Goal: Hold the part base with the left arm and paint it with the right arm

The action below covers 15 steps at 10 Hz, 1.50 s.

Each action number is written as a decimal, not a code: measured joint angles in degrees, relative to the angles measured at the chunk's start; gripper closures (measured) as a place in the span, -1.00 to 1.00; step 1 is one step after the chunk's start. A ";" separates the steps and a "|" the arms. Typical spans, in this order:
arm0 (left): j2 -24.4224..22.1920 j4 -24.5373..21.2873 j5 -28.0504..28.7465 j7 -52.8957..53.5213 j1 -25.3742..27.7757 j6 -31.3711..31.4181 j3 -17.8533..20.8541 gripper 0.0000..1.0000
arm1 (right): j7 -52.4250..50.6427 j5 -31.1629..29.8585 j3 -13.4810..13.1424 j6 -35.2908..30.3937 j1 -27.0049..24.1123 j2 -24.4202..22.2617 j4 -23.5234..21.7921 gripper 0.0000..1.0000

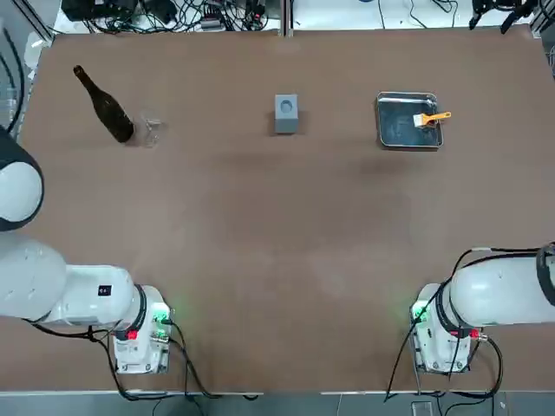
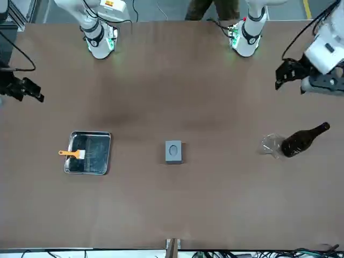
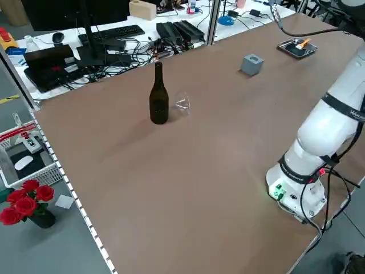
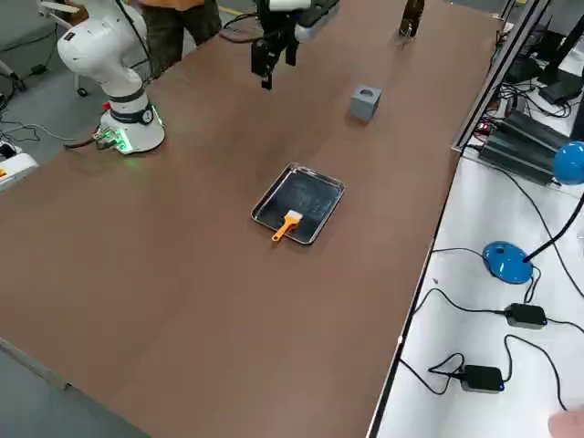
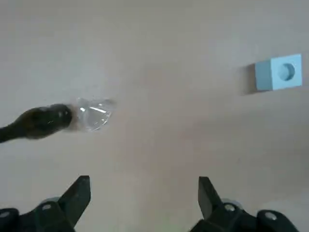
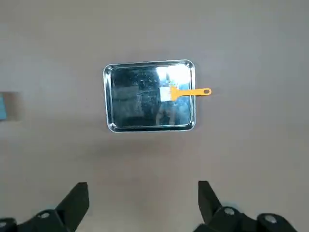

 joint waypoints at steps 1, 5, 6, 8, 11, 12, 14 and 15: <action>0.97 -0.05 0.00 0.26 -0.15 0.45 -1.83 -0.98 | -5.25 2.65 -2.60 0.33 -0.29 1.67 0.00 -1.00; 5.49 -0.98 0.01 0.29 -0.59 3.92 -9.85 -0.97 | -27.88 18.61 -12.06 1.49 -2.68 13.87 1.92 -1.00; 7.14 -1.16 0.02 0.29 -0.64 5.51 -11.74 -0.93 | -32.59 23.31 -13.13 1.50 -4.00 18.11 3.41 -1.00; 10.34 -1.69 0.02 0.30 -0.86 8.82 -14.22 -0.72 | -39.57 31.07 -13.95 0.85 -6.97 25.96 5.72 -1.00; 14.85 -2.82 0.79 2.38 -3.56 14.78 -15.09 0.27 | -46.89 40.59 -14.13 -2.01 -11.26 36.96 9.72 -1.00; 16.25 -2.97 2.06 2.39 -4.98 16.32 -15.12 0.54 | -47.61 43.44 -14.15 -3.51 -12.35 40.61 11.60 -1.00; 18.91 -3.07 3.05 2.42 -6.38 19.29 -15.14 0.79 | -48.07 47.94 -14.16 -4.21 -13.24 46.93 13.98 -1.00; 20.16 -3.09 3.06 2.63 -6.70 20.44 -15.16 0.86 | -48.38 49.04 -14.19 -4.09 -13.65 49.71 15.76 -1.00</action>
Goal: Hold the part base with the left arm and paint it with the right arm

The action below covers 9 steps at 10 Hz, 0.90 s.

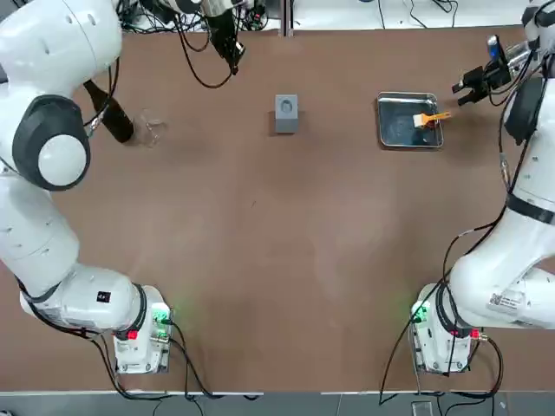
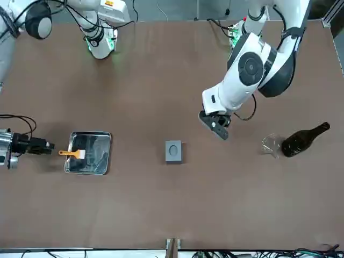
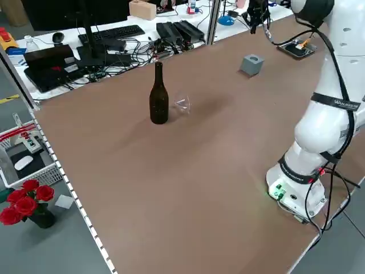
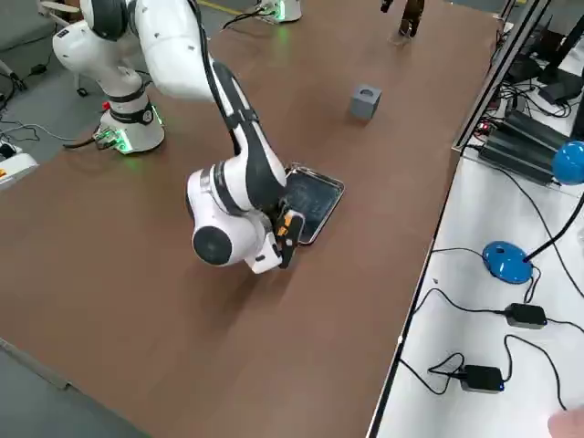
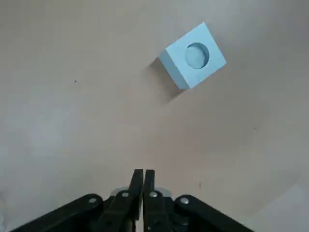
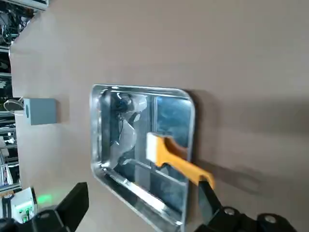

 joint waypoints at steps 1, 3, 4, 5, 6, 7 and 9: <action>1.18 -0.01 0.00 0.06 -0.48 1.11 -0.01 0.90 | -0.05 0.83 -0.11 0.10 -0.41 2.09 2.18 -1.00; 2.94 -0.02 0.01 0.12 -1.52 2.90 -0.05 0.91 | -0.04 2.97 -0.78 0.14 -1.24 5.31 5.70 -1.00; 3.59 -0.02 0.02 0.12 -1.96 3.70 -0.07 0.91 | -0.04 3.37 -0.95 -0.01 -1.54 6.33 6.44 -1.00; 4.34 -0.03 0.02 0.12 -2.41 4.34 -0.07 0.91 | -0.02 3.75 -0.98 -0.31 -1.68 7.16 6.62 -1.00; 5.02 -0.03 0.04 0.12 -2.87 5.63 -0.07 0.91 | 0.08 4.58 -0.99 -1.08 -1.70 8.12 6.68 -1.00; 5.69 -0.03 0.37 0.13 -3.27 7.31 -0.07 0.91 | 0.38 5.32 -0.99 -2.49 -1.71 9.02 6.72 -1.00; 7.28 -0.03 4.16 0.13 -3.96 10.91 -0.08 0.91 | 1.00 5.60 -1.00 -5.14 -1.71 9.73 6.78 -0.96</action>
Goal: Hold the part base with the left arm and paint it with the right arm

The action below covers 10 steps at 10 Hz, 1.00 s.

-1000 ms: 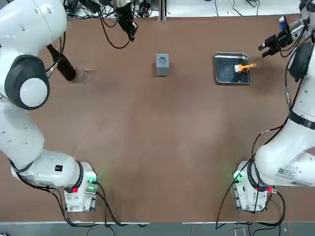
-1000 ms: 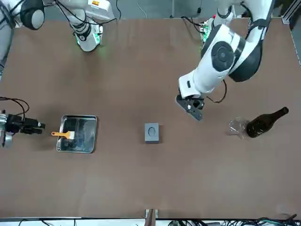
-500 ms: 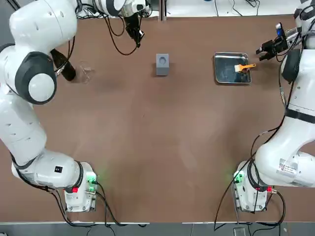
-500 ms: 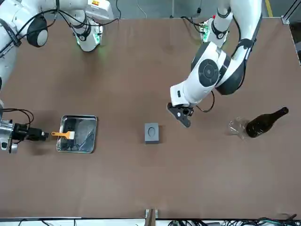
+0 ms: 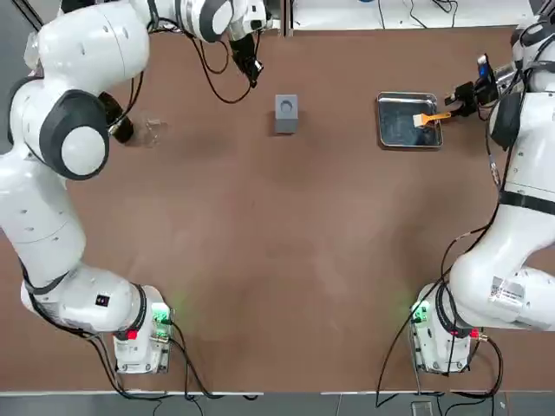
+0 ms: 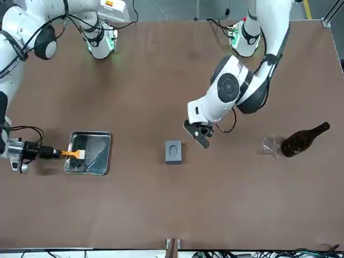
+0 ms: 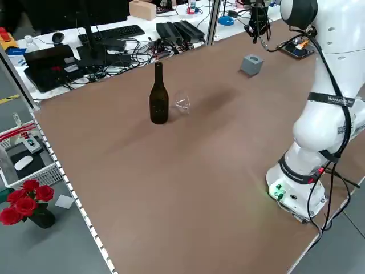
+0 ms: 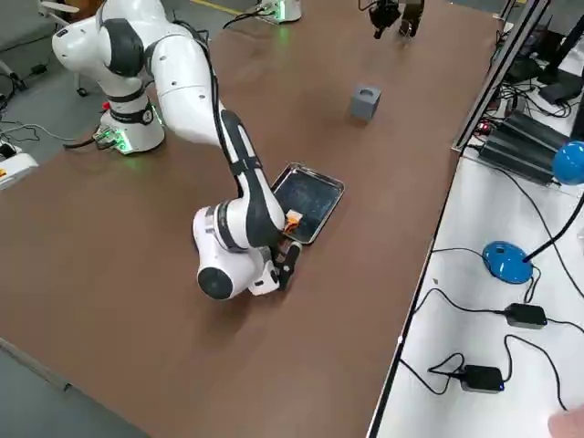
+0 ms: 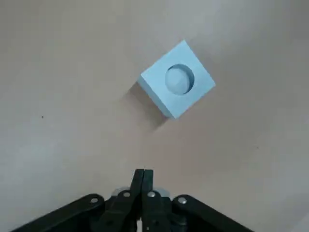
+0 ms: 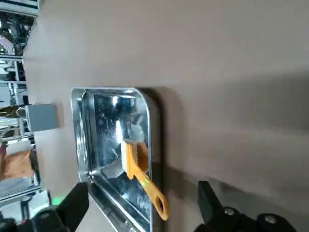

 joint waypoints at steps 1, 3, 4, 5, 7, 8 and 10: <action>1.02 0.01 1.65 0.00 -0.37 1.78 0.00 0.91 | 0.28 0.02 -0.01 -0.72 0.00 -0.01 0.05 -0.95; 3.31 0.04 5.20 -0.14 -1.62 5.92 0.00 0.97 | 0.57 0.02 0.00 -1.81 0.00 0.05 0.04 -0.74; 4.75 0.18 6.26 -0.65 -2.56 8.91 0.02 0.98 | 0.61 0.02 0.00 -2.10 0.00 0.18 0.04 -0.69; 6.43 0.62 6.57 -1.99 -3.40 11.38 0.12 0.98 | 0.64 0.02 0.00 -2.16 0.00 0.44 0.04 -0.62; 10.23 2.28 6.68 -4.44 -3.74 14.38 0.17 0.98 | 0.64 0.33 0.00 -2.18 0.00 1.51 0.03 -0.48; 11.72 2.81 6.68 -5.03 -3.92 15.45 0.17 0.98 | 0.64 0.69 -0.01 -2.21 0.00 1.98 0.03 -0.42; 13.62 3.25 6.68 -5.26 -4.24 17.71 0.17 0.98 | 0.65 0.80 -0.02 -2.89 0.00 2.12 0.04 -0.14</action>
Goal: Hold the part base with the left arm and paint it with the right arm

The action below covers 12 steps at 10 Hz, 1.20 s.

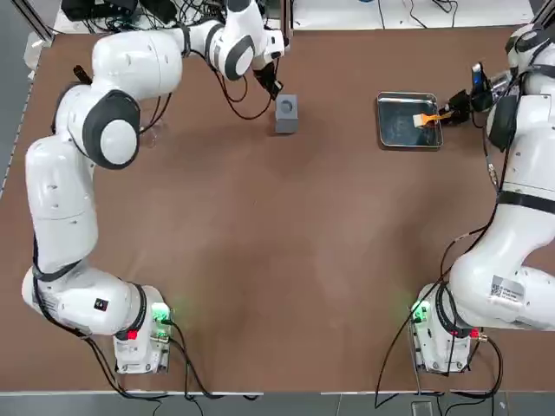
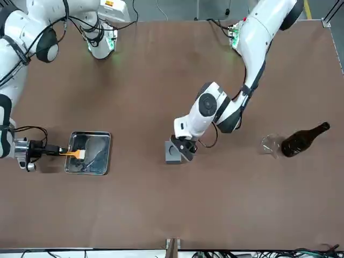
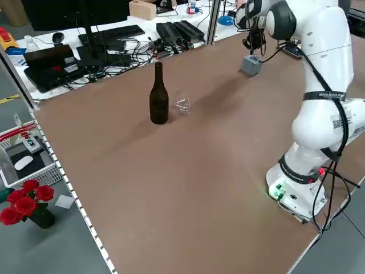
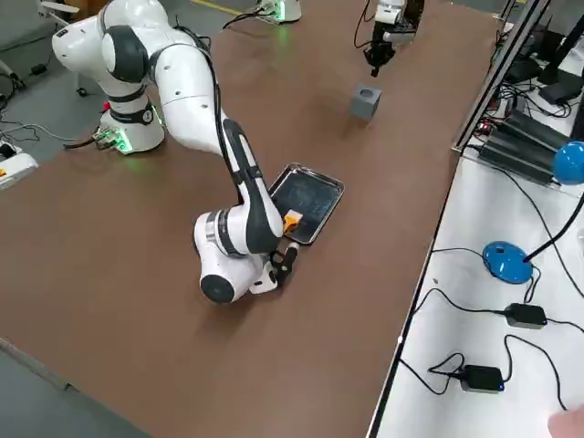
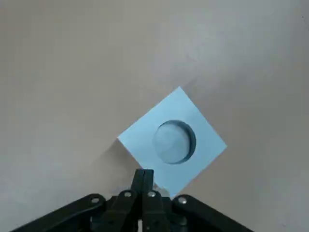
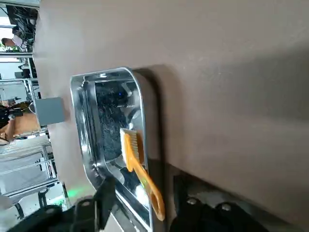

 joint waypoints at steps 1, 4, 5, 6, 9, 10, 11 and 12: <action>0.81 0.07 0.00 -0.01 -0.25 1.42 0.02 0.98 | 0.00 0.00 -0.01 -0.52 0.00 0.02 0.00 0.02; 2.30 0.37 0.56 0.00 -0.83 2.23 0.12 0.98 | 0.03 0.00 -0.25 -0.95 -0.01 0.03 0.00 0.22; 2.29 0.45 1.31 0.01 -0.78 2.22 0.17 0.98 | 0.03 0.01 -0.37 -0.96 -0.01 0.03 0.00 0.30; 2.29 0.53 1.91 0.01 -0.65 1.75 0.25 0.98 | 0.03 0.03 -0.43 -0.96 -0.02 0.03 0.02 0.37; 2.29 0.73 2.93 0.05 -0.52 -0.22 0.43 0.98 | 0.03 0.05 -0.66 -0.96 -0.10 0.03 0.07 0.62; 2.29 0.74 3.35 0.05 -0.55 -0.33 0.44 0.98 | 0.03 0.06 -0.73 -1.13 -0.23 0.03 0.09 0.74; 2.29 0.73 3.46 0.09 -0.62 -0.49 0.44 0.98 | 0.03 0.08 -0.88 -1.51 -0.36 0.03 0.17 0.76; 2.31 0.72 3.47 0.14 -0.72 -0.65 0.44 0.98 | 0.03 0.10 -1.26 -2.15 -0.47 0.03 0.33 0.77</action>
